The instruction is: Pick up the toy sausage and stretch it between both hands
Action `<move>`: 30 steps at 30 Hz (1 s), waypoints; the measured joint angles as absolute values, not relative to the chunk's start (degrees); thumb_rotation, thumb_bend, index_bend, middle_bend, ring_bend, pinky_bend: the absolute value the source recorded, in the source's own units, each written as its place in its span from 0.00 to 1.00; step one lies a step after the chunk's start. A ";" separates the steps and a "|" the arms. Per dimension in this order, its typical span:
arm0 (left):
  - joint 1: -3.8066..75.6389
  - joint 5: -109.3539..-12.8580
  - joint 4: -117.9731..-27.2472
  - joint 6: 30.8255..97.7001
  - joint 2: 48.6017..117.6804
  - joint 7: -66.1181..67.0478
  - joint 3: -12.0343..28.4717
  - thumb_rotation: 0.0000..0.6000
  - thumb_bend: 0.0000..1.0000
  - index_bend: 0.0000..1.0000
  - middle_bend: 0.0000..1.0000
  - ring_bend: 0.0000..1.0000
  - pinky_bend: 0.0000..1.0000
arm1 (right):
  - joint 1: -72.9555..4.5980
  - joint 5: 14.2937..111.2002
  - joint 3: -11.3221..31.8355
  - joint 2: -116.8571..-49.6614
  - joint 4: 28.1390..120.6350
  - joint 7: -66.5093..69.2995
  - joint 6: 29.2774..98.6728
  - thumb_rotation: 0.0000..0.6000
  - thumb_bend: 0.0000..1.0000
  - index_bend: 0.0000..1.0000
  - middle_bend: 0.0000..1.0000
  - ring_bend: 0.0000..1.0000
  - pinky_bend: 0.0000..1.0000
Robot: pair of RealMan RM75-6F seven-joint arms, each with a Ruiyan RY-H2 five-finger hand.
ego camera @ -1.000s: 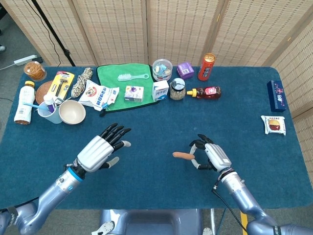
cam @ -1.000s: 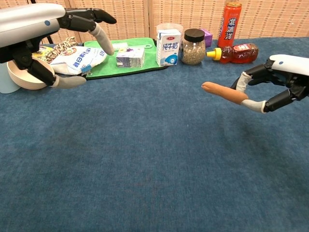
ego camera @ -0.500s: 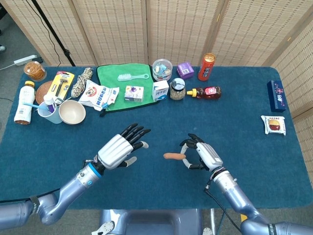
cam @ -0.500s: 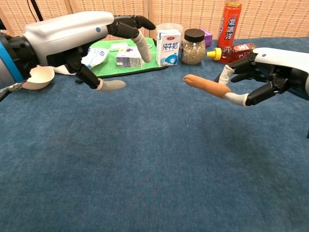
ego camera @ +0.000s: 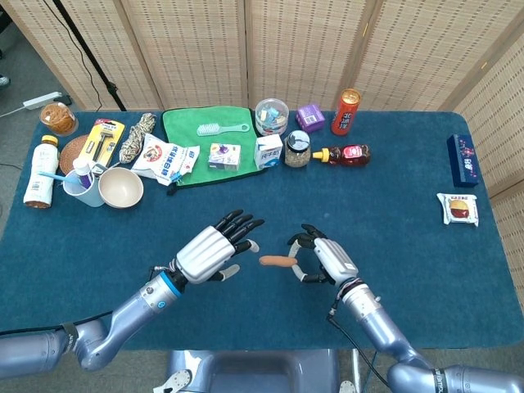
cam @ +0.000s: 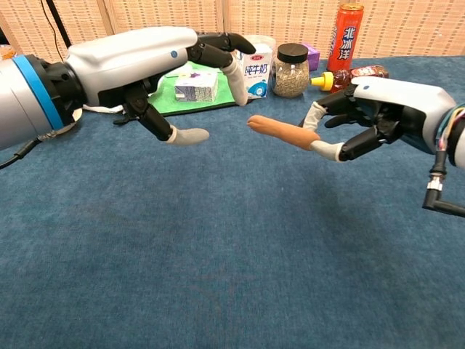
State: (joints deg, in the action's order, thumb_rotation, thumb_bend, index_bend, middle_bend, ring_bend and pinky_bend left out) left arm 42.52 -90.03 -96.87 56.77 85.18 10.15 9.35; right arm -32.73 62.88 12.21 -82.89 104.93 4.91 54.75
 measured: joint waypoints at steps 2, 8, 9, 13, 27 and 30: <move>42.92 -89.59 -96.45 56.63 85.87 10.34 9.31 1.00 0.30 0.37 0.08 0.04 0.02 | -33.20 62.14 12.37 -83.48 104.94 4.16 54.73 1.00 0.54 0.71 0.30 0.05 0.09; 43.74 -88.92 -95.73 56.59 87.13 10.91 9.15 1.00 0.30 0.39 0.08 0.04 0.02 | -33.73 61.35 12.53 -84.18 105.27 3.22 55.06 1.00 0.54 0.71 0.30 0.06 0.09; 43.82 -88.84 -95.65 56.62 87.35 11.01 9.16 1.00 0.30 0.40 0.09 0.05 0.02 | -33.76 61.36 12.49 -84.21 105.28 3.11 55.07 1.00 0.54 0.71 0.30 0.06 0.09; 44.15 -88.27 -95.19 57.03 88.54 11.65 9.20 1.00 0.30 0.41 0.10 0.05 0.02 | -33.91 61.29 12.31 -84.37 105.39 2.80 55.15 1.00 0.54 0.71 0.30 0.06 0.09; 45.12 -86.65 -94.15 58.24 91.48 12.90 9.19 1.00 0.30 0.42 0.12 0.06 0.02 | -34.16 61.92 11.84 -84.23 105.96 3.15 54.92 1.00 0.54 0.71 0.30 0.06 0.09; 45.26 -86.44 -94.14 58.24 91.59 12.73 9.00 1.00 0.30 0.43 0.12 0.06 0.02 | -34.19 61.61 11.81 -84.20 106.03 3.06 55.01 1.00 0.54 0.71 0.30 0.06 0.09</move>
